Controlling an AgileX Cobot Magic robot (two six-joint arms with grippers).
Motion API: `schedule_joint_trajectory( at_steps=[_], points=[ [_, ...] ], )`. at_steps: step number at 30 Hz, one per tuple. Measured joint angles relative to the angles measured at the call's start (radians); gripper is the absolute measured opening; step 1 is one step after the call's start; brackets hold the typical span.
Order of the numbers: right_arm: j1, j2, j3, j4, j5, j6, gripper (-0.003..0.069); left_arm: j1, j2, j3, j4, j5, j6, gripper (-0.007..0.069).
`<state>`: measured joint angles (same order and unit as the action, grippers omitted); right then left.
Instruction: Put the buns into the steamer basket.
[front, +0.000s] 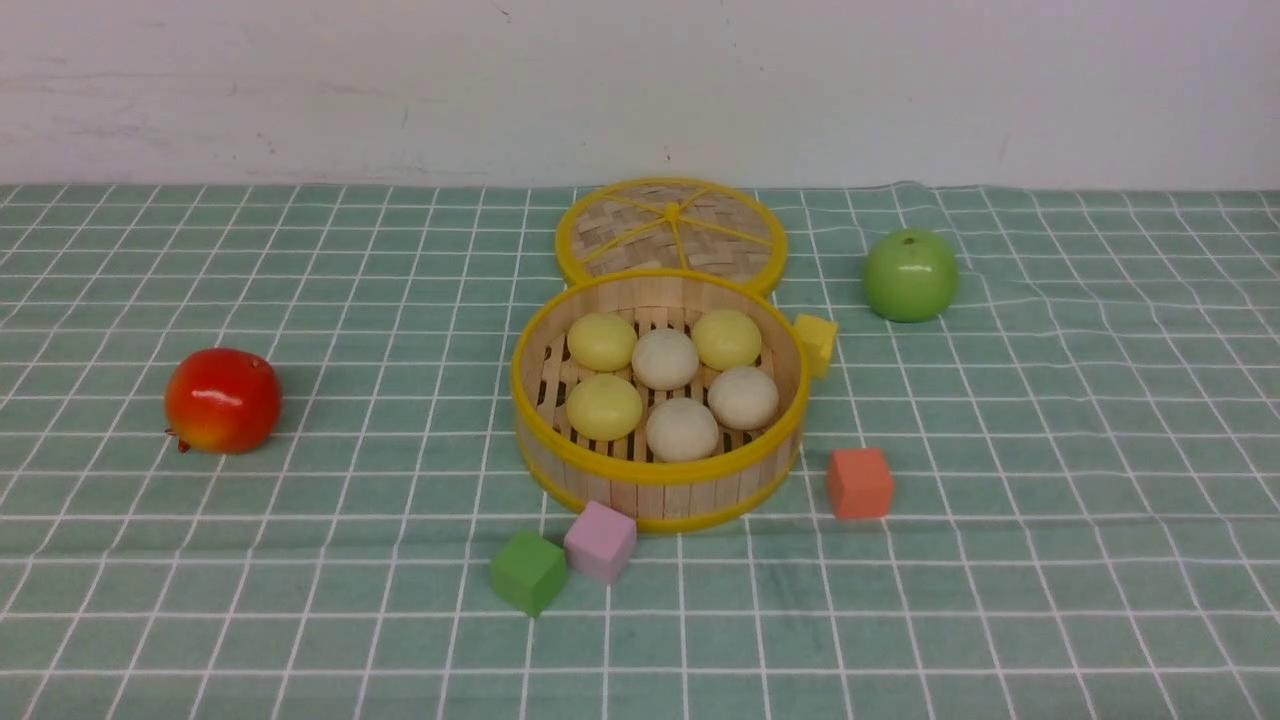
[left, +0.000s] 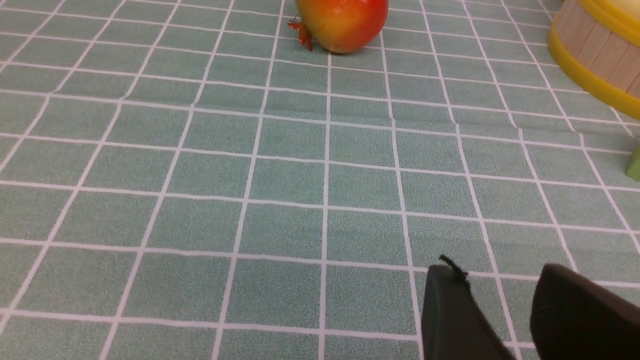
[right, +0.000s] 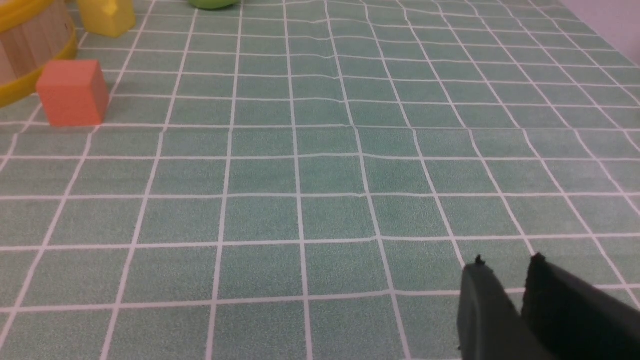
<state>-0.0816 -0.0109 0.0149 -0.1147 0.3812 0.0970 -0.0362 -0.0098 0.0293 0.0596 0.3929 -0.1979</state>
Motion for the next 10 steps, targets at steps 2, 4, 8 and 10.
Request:
schedule_joint_trajectory(
  at_steps=[2,4,8,10],
  points=[
    [0.0,0.0,0.0,0.0,0.0,0.0,0.0139,0.0,0.0,0.0,0.0,0.0,0.0,0.0238],
    [0.0,0.0,0.0,0.0,0.0,0.0,0.0145,0.0,0.0,0.0,0.0,0.0,0.0,0.0238],
    [0.0,0.0,0.0,0.0,0.0,0.0,0.0152,0.0,0.0,0.0,0.0,0.0,0.0,0.0238],
    [0.0,0.0,0.0,0.0,0.0,0.0,0.0154,0.0,0.0,0.0,0.0,0.0,0.0,0.0238]
  ],
)
